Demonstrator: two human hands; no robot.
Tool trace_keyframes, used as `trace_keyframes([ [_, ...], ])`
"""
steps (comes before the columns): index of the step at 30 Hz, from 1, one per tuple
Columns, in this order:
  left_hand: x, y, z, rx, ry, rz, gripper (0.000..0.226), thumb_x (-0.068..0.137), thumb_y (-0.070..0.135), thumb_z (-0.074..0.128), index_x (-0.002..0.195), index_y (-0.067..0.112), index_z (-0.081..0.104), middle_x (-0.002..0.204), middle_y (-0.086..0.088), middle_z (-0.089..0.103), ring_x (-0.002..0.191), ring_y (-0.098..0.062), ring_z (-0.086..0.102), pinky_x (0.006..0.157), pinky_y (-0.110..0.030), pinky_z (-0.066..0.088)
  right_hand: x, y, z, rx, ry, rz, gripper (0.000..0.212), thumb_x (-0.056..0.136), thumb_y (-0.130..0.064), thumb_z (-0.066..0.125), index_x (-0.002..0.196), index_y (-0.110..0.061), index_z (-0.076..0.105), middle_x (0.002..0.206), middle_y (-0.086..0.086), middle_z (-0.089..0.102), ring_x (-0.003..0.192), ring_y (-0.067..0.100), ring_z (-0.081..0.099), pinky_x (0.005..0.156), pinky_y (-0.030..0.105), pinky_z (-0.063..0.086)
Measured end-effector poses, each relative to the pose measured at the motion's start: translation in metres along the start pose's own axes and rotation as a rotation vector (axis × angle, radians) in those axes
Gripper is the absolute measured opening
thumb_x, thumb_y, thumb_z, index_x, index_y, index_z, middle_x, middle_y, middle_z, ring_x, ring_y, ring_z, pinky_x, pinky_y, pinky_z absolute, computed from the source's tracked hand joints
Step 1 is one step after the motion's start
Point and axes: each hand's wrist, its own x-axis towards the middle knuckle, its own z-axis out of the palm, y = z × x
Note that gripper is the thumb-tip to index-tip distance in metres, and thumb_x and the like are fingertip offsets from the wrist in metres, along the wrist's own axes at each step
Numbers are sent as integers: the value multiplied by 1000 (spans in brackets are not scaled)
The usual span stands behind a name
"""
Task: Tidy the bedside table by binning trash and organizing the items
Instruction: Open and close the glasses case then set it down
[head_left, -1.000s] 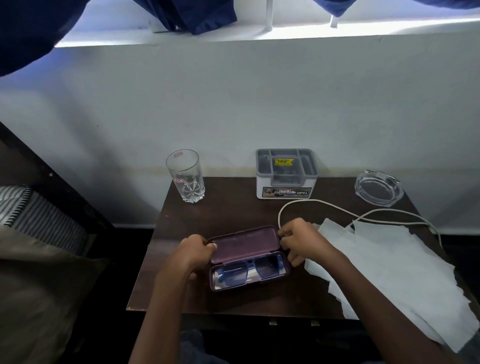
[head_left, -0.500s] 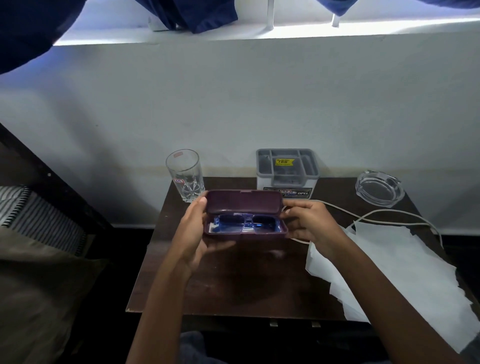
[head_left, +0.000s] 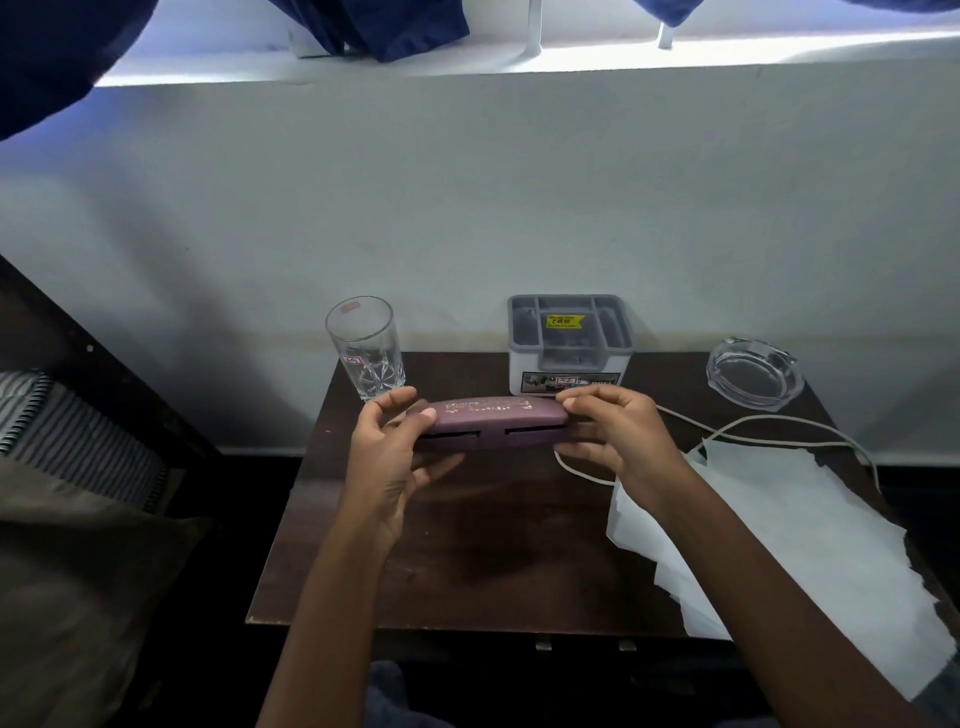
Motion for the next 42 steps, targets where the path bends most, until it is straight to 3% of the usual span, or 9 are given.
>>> trace_keyframes([
  [5,-3,6,2,-129,-84,18,48,85,-11,51,122,20,46,121,-14,56,98,-33,61,62,-43,58,0,-3,-2,197,-77,106,8,89,-11,58,96,-7,57,84,14,64,65,22,67,58,30,59],
  [10,-4,8,6,-301,-126,-27,46,86,-7,52,130,7,48,107,-15,64,82,-23,69,69,-36,59,1,-7,-4,246,-116,110,13,89,-8,56,101,-6,55,91,18,65,69,26,69,65,33,59],
  [17,-3,1,7,-248,-44,0,36,88,2,56,124,3,54,99,-14,67,70,-15,71,70,-31,58,1,-4,-3,183,-60,28,11,87,-2,58,97,-7,60,89,17,70,67,24,70,59,31,60],
  [21,0,-2,4,-180,-8,13,36,89,-1,54,125,0,53,97,-15,66,78,-20,68,70,-30,58,1,-3,-2,158,-42,6,10,85,0,59,93,-6,62,85,16,69,61,20,70,52,26,58],
  [26,3,-4,2,-198,26,14,33,90,-1,53,123,0,53,92,-13,66,70,-16,69,64,-27,59,-1,-3,3,111,-30,-60,8,87,-5,60,94,-5,61,82,14,69,64,21,69,57,27,59],
  [29,4,-5,4,-243,75,32,31,90,-1,52,121,5,54,91,-11,65,80,-19,65,67,-27,57,7,10,8,-128,104,-111,12,91,-10,54,82,-8,61,74,11,62,64,22,60,56,28,52],
  [31,4,-5,5,-245,121,55,31,90,-1,52,120,7,53,91,-10,64,81,-19,63,73,-30,57,14,25,4,-652,161,-189,14,89,-16,55,86,-8,67,85,10,63,81,25,59,70,32,47],
  [34,6,-6,4,-249,179,59,32,91,-1,52,122,8,52,90,-8,63,81,-18,61,83,-35,52,12,43,0,-1292,29,-188,25,85,-24,55,107,-17,64,117,10,54,112,33,46,94,38,42],
  [42,12,-24,25,-303,170,-28,20,91,-2,51,101,15,52,85,-7,60,76,-19,58,78,-36,49,-15,45,16,-1381,-119,-250,25,87,-24,50,108,-15,61,119,10,51,112,30,46,90,37,40],
])
